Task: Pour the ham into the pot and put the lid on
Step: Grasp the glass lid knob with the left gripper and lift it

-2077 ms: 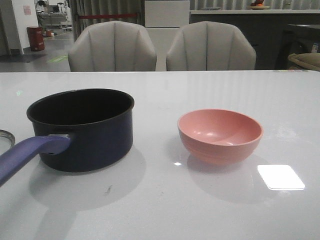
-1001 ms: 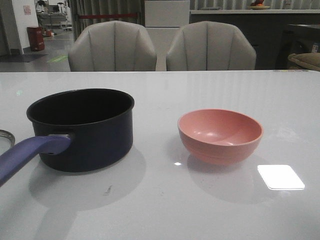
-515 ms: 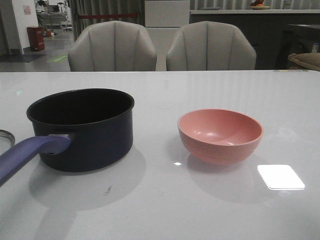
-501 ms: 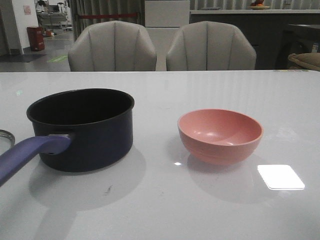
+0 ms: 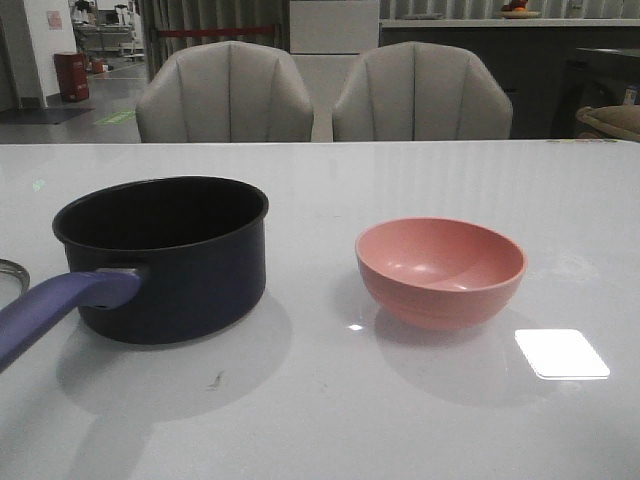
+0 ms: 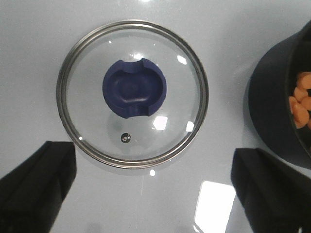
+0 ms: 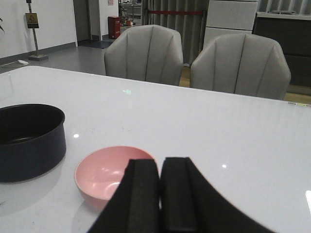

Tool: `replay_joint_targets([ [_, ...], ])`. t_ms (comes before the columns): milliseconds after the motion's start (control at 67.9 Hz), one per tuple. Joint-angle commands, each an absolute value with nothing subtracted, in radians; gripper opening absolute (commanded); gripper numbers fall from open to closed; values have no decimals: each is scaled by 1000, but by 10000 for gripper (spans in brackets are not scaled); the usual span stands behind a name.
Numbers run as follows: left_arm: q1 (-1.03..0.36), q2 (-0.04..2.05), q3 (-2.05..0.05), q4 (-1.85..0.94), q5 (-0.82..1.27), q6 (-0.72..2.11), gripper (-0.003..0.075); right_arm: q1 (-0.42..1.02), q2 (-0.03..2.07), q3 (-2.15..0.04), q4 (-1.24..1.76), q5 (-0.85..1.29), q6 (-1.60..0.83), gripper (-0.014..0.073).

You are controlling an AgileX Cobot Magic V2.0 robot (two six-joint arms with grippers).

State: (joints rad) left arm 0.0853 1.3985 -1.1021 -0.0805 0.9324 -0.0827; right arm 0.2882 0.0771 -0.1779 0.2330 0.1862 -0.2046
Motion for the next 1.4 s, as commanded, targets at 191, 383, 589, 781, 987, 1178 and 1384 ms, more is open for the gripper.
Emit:
replay_joint_targets([
  [191,130,1613,-1298,-115,1008,-7,691,289,89,-204,225,100,-211,150],
  [383,130,1745,-1377,-111,1053,0,691,289,89,-204,225,100,-211,150],
  [589,130,1831,-1412,-100,1058,14,691,289,89,-204,225,100,-211,150],
  [781,130,1892,-1433,-95,1056,16,691,289,89,-204,225,100,-211,150],
  [987,130,1910,-1437,-95,1052,16,690,289,89,-204,225,100,-211,150],
  [1178,130,1916,-1437,-95,1061,16,649,289,89,-204,225,100,-211,150],
  [1384,130,1916,-1437,-100,1064,16,447,289,89,-204,225,100,-211,150],
])
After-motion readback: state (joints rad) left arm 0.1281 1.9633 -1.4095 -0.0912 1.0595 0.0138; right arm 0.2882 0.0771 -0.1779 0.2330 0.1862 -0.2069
